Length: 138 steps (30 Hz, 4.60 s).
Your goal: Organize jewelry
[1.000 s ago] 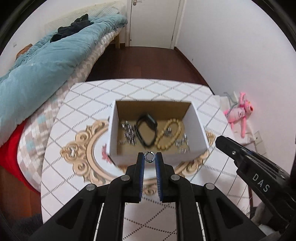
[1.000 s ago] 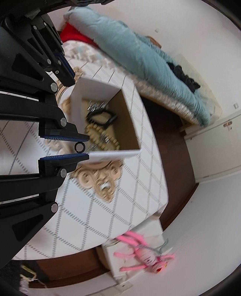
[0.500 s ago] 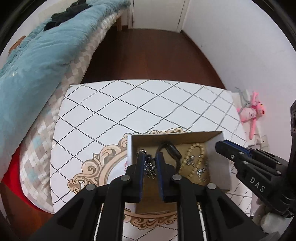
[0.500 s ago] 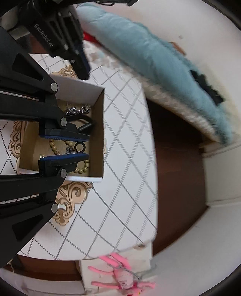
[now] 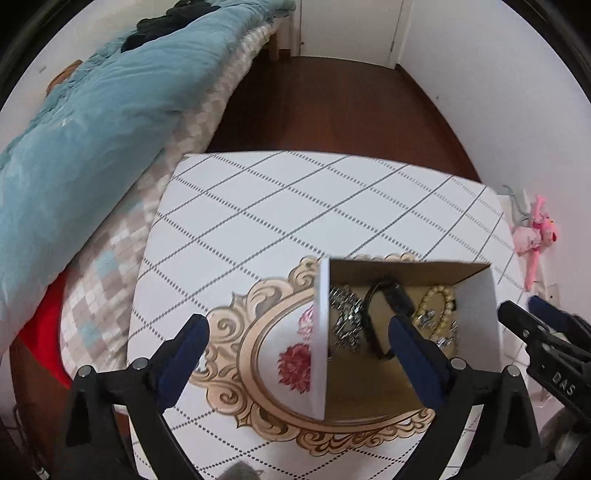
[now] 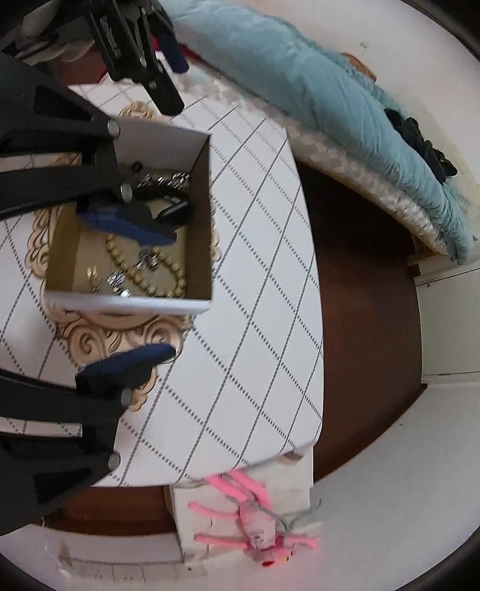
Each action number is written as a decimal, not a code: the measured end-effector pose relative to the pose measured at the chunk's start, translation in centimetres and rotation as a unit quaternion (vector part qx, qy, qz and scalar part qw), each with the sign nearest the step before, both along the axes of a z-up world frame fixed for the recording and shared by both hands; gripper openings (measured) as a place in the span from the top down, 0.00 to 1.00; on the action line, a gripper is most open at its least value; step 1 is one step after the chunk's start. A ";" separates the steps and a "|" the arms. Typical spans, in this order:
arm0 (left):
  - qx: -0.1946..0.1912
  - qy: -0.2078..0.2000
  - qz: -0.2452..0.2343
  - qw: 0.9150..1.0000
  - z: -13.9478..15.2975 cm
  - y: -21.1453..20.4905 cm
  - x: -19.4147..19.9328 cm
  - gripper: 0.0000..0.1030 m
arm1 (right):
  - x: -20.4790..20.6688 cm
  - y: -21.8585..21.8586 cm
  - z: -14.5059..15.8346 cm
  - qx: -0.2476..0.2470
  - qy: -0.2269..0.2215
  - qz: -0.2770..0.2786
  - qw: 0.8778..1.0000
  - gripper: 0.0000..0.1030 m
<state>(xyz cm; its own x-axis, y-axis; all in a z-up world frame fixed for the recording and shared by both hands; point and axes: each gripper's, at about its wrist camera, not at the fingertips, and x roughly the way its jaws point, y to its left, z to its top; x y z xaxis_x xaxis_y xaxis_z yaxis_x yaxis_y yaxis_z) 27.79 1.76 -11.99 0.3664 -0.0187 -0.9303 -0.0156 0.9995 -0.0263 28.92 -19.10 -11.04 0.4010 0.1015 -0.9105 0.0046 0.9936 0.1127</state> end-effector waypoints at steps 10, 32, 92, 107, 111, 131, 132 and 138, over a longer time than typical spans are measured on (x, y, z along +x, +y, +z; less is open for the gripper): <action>0.023 -0.003 -0.005 1.000 -1.5 -1.1 -2.8 0.00 | -3.0 0.0 -1.6 -0.060 0.016 -0.015 0.998 0.00; 0.020 -0.112 -0.004 0.993 11.5 -2.1 -13.1 0.00 | -13.3 0.0 10.6 -0.074 -0.078 -0.044 0.993 0.00; 0.029 -0.077 0.010 0.997 15.4 -2.6 -14.9 0.00 | -16.1 1.4 17.7 -0.084 -0.087 -0.030 0.992 0.00; 0.028 -0.076 0.014 0.997 15.3 -2.1 -14.3 0.00 | -15.6 1.6 17.3 -0.082 -0.077 -0.025 0.993 0.00; 0.026 -0.076 0.017 0.997 15.3 -1.8 -14.4 0.00 | -15.6 1.6 17.4 -0.080 -0.077 -0.023 0.994 0.00; 0.027 -0.081 0.014 0.996 15.7 -1.3 -14.7 0.00 | -15.7 2.1 17.4 -0.072 -0.073 -0.016 0.995 0.00; 0.027 -0.082 0.014 0.996 15.7 -1.3 -14.7 0.00 | -15.7 2.1 17.4 -0.072 -0.073 -0.016 0.995 0.00; 0.026 -0.082 0.014 0.996 15.8 -1.4 -14.8 0.00 | -15.6 2.2 17.3 -0.070 -0.070 -0.013 0.995 0.00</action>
<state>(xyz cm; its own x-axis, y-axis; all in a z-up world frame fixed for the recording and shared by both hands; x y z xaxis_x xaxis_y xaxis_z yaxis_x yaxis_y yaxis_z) 13.00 0.34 3.80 0.5130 0.0406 -0.8574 -0.0430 0.9988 0.0216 13.27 -16.94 6.29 0.5258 -0.0355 -0.8499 0.0251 0.9993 -0.0262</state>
